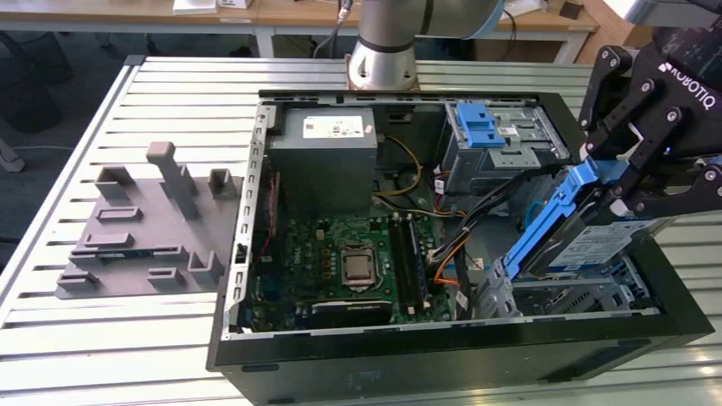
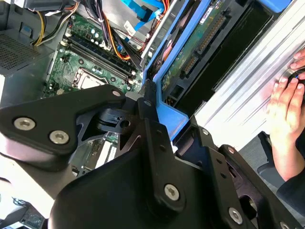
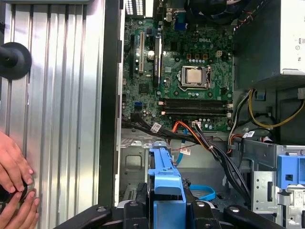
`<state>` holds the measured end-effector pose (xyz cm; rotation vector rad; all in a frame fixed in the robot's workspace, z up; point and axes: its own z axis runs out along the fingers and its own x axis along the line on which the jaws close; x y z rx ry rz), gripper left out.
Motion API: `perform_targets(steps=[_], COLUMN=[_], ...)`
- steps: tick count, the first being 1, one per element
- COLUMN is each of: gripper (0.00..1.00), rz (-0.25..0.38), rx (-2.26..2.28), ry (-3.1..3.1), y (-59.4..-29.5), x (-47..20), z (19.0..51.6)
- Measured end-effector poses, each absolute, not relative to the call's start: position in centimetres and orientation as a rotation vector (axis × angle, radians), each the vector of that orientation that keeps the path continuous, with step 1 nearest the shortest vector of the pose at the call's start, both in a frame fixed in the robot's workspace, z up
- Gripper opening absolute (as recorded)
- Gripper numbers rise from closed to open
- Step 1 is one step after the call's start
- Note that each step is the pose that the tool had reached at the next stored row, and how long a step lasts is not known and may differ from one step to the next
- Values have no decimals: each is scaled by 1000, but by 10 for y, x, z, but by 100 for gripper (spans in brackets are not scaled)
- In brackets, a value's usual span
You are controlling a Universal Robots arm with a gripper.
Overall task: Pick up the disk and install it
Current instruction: 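Insert the disk into the insertion slot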
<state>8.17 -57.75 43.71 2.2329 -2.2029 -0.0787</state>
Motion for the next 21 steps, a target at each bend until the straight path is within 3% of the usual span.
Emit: perform_targets(steps=[21], gripper=[37], rz=[-79], rx=[2232], ry=[-2204], y=[-578], x=[84], z=[418])
